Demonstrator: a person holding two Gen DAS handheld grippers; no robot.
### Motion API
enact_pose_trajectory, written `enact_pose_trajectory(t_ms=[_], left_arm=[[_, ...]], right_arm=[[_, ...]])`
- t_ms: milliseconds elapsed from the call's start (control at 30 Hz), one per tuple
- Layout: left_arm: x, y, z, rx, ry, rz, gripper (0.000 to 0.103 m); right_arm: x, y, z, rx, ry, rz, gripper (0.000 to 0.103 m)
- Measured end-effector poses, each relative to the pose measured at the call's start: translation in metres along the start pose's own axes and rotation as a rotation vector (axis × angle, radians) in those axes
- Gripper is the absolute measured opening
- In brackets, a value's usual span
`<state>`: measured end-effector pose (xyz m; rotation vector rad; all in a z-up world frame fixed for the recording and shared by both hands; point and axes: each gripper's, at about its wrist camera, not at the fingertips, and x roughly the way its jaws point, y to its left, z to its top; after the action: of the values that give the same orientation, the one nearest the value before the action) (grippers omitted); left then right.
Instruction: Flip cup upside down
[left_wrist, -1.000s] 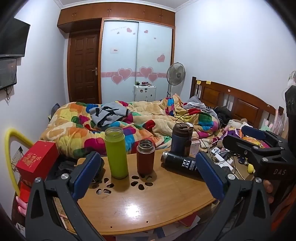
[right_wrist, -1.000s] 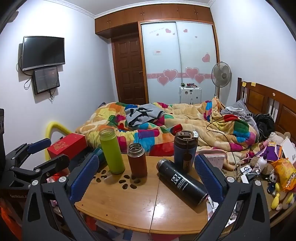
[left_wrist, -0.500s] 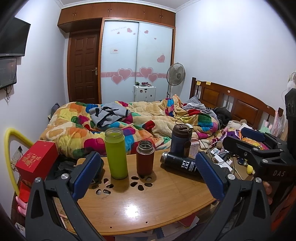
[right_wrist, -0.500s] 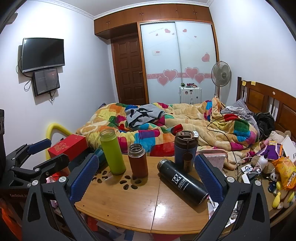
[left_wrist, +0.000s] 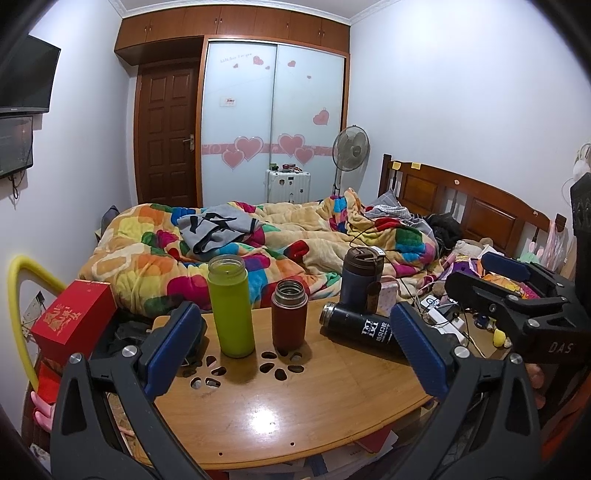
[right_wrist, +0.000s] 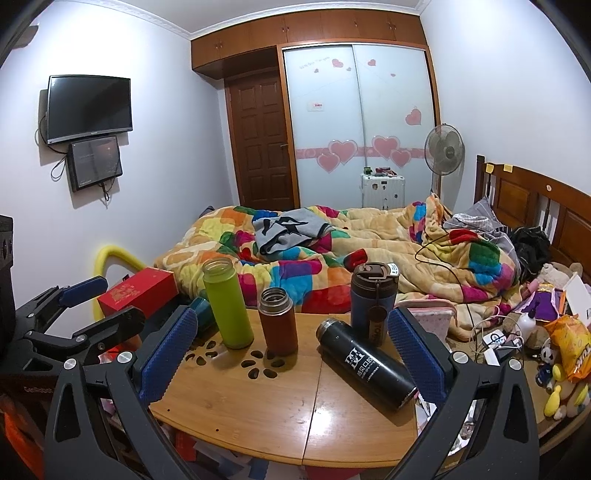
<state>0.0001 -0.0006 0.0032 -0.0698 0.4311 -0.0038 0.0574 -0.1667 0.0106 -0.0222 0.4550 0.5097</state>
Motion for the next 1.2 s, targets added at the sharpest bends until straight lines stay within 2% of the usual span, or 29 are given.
enact_pose_trajectory(t_ms=[1200], left_arm=[[0.0,0.0033,0.004,0.005,-0.011,0.007,0.103]], right_arm=[[-0.007,-0.0041,0.0003,0.009,-0.007,0.009,0.103]])
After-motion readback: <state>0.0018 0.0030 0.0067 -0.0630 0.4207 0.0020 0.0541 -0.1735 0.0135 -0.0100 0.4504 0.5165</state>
